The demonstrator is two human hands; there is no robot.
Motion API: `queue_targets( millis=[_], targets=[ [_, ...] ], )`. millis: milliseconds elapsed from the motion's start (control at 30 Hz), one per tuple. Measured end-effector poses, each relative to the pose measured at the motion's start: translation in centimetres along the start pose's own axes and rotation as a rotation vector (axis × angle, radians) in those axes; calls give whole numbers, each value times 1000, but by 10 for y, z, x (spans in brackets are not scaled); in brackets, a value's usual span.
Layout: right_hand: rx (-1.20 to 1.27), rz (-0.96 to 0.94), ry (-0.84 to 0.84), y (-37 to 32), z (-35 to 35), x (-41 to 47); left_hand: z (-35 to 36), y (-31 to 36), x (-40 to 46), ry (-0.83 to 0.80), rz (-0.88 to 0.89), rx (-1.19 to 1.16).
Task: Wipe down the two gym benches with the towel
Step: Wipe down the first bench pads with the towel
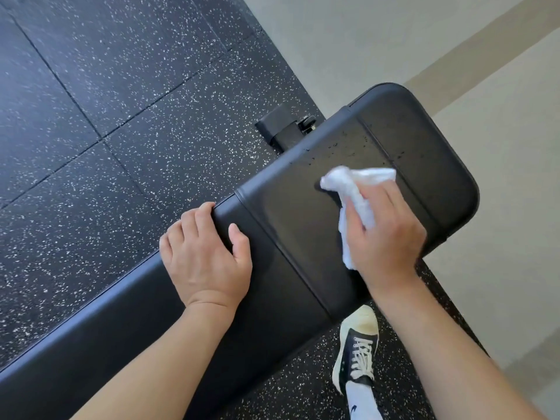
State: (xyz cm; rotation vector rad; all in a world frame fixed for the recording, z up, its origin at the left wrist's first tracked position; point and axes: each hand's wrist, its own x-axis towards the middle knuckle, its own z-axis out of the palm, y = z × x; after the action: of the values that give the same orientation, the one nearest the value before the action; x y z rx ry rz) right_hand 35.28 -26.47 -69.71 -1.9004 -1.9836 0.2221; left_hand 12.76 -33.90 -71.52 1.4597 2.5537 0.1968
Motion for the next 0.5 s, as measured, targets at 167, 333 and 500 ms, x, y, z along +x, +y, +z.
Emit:
queue_targets(
  millis=[167, 333, 500],
  targets=[
    [124, -76, -7, -116, 53, 29, -2, 1, 0, -12, 0, 17],
    [211, -292, -118, -134, 54, 27, -2, 2, 1, -11, -4, 20],
    [-30, -194, -61, -44, 24, 70, -4, 4, 0, -5, -7, 31]
  ],
)
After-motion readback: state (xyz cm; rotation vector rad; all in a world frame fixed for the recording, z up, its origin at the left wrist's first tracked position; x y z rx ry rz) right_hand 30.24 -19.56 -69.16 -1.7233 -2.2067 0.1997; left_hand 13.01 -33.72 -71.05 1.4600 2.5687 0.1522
